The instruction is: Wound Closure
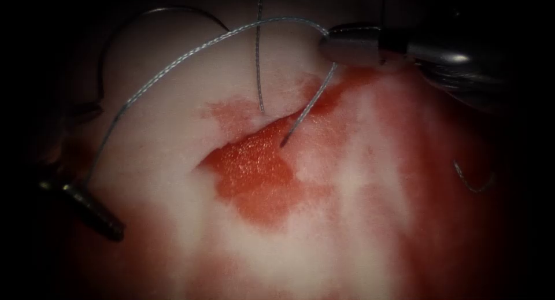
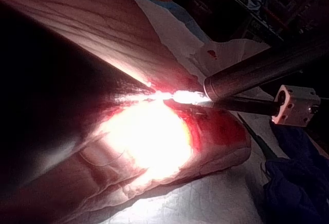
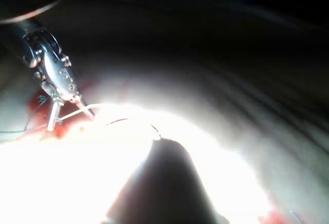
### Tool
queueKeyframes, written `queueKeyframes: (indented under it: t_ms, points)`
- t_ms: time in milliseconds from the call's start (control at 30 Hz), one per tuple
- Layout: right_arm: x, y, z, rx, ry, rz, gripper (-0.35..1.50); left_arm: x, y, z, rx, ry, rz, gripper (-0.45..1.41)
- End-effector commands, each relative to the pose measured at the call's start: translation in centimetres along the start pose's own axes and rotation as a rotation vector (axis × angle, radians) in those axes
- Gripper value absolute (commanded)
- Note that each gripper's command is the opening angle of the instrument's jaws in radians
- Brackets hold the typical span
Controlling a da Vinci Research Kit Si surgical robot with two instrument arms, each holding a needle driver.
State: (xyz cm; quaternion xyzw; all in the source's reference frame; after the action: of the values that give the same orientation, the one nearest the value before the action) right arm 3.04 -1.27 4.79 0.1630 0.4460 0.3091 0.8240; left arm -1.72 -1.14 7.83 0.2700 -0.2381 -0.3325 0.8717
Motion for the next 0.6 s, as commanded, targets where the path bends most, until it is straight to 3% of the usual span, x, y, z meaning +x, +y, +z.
queueKeyframes:
  t_ms: [33, 233, 367, 433, 467, 500, 600]
  points:
    - [0.15, 0.02, 0.05, 0.0, 0.007, -0.003, -0.35, -0.11, 0.02, -0.05, 0.003, -0.004, -0.008, 0.93]
    - [0.14, 0.03, 0.03, -0.002, 0.007, -0.004, -0.35, -0.04, 0.02, -0.13, 0.028, 0.006, -0.088, 0.85]
    - [0.14, 0.02, 0.03, -0.002, 0.007, -0.003, -0.35, 0.0, 0.04, -0.14, 0.03, 0.019, -0.113, 0.68]
    - [0.15, 0.02, 0.03, -0.002, 0.007, -0.003, -0.35, 0.02, 0.04, -0.13, 0.028, 0.028, -0.149, 0.24]
    - [0.15, 0.02, 0.03, -0.002, 0.007, -0.002, -0.35, 0.04, 0.04, -0.12, 0.027, 0.04, -0.221, -0.26]
    - [0.16, 0.01, 0.03, -0.002, 0.007, -0.001, -0.35, 0.06, 0.04, -0.09, 0.024, 0.045, -0.26, -0.45]
    - [0.17, 0.01, 0.03, -0.002, 0.006, 0.001, -0.35, 0.1, 0.05, -0.01, 0.041, 0.059, -0.273, -0.45]
